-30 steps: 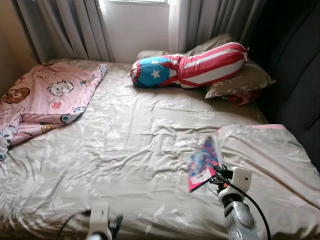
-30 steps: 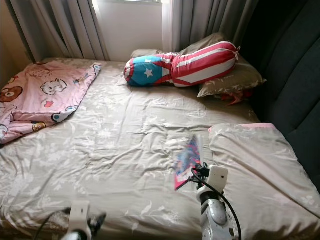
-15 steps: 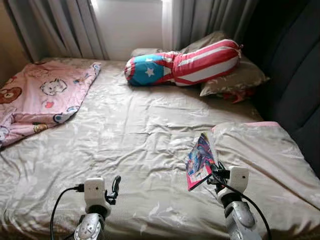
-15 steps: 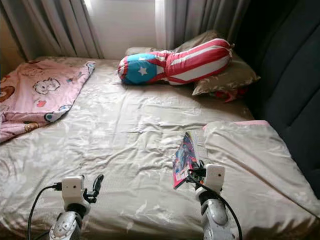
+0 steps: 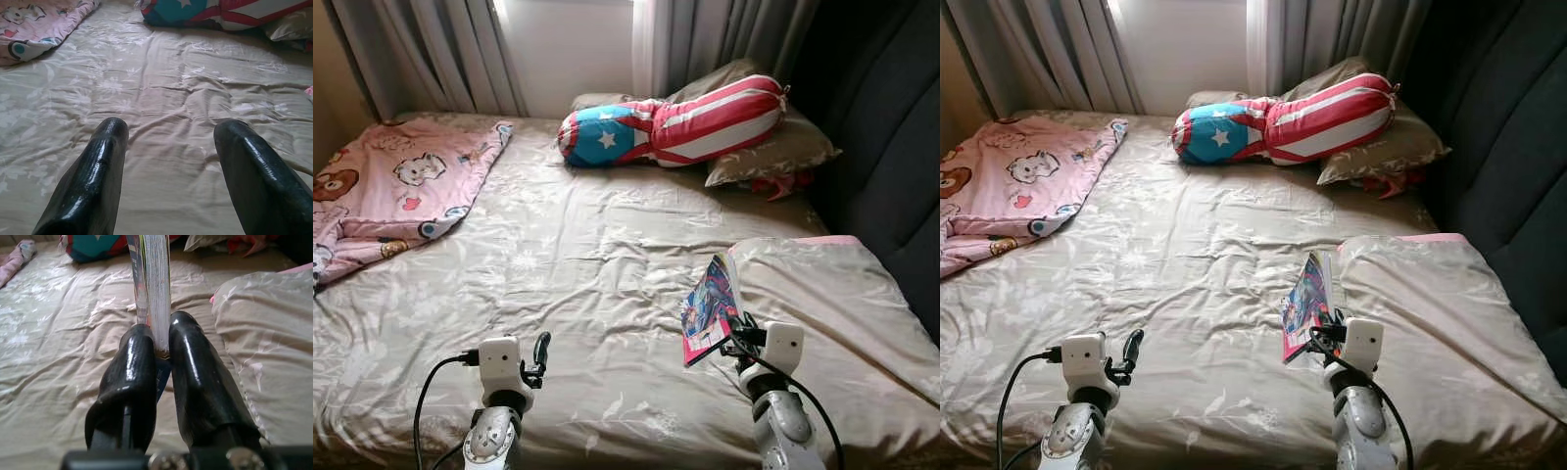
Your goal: Clean up the room
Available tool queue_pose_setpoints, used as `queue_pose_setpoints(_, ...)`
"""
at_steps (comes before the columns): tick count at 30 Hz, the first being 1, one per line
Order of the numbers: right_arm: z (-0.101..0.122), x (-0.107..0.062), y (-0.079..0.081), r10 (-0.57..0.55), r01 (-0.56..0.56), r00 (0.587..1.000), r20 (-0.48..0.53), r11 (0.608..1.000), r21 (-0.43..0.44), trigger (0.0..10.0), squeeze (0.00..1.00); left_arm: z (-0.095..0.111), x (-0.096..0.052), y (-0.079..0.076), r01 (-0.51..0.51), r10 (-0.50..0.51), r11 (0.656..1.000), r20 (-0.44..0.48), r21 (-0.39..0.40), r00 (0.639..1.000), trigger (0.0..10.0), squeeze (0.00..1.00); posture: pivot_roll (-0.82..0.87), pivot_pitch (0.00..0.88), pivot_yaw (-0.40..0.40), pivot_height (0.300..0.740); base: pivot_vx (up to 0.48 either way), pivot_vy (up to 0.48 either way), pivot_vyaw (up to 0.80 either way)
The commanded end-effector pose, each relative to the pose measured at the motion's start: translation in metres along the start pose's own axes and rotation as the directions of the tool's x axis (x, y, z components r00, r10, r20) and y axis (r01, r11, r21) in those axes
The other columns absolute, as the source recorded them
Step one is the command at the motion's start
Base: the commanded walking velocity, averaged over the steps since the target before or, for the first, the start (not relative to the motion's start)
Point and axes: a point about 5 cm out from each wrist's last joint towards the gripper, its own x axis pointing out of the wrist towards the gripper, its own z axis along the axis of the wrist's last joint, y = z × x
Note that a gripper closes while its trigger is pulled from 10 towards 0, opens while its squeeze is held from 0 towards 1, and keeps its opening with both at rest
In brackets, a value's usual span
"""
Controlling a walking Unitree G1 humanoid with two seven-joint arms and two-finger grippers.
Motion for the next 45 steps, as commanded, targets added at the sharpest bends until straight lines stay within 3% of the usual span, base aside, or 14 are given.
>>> queue_pose_setpoints(1,0.0079,0.0033,-0.0009,-0.009,0.009,1.000,0.029,1.000,0.001,10.0,0.00,0.0023,0.0002,-0.0023,0.004,-0.004,1.000,-0.002,-0.003,1.000,10.0,0.00,-0.06,0.000,-0.044,0.711,0.000,0.000,0.00)
queue_pose_setpoints(5,0.0111,0.0032,-0.0027,-0.007,0.007,0.999,0.053,1.000,-0.014,10.0,0.00,0.0032,0.0003,-0.0035,0.005,-0.005,1.000,0.000,-0.007,1.000,10.0,0.00,-0.06,0.000,-0.047,0.681,0.000,0.000,0.00)
queue_pose_setpoints(18,0.0101,0.0041,-0.0033,-0.025,0.025,0.999,0.036,1.000,-0.008,10.0,0.00,0.0043,0.0010,-0.0014,0.019,-0.019,1.000,-0.005,-0.004,1.000,10.0,0.00,-0.06,0.001,-0.044,0.681,0.000,0.000,0.00)
queue_pose_setpoints(23,0.0109,0.0042,-0.0032,-0.027,0.027,0.999,0.046,1.000,-0.007,10.0,0.00,0.0051,0.0016,-0.0006,0.022,-0.022,1.000,-0.004,-0.004,1.000,10.0,0.00,-0.06,0.004,-0.042,0.657,0.000,0.000,0.00)
queue_pose_setpoints(45,0.0131,0.0062,0.0008,-0.009,0.010,0.998,0.058,1.000,-0.006,10.0,0.00,0.0075,0.0035,0.0015,0.039,-0.040,0.999,-0.003,-0.023,0.999,10.0,0.00,-0.05,0.001,-0.043,0.657,0.000,0.000,0.00)
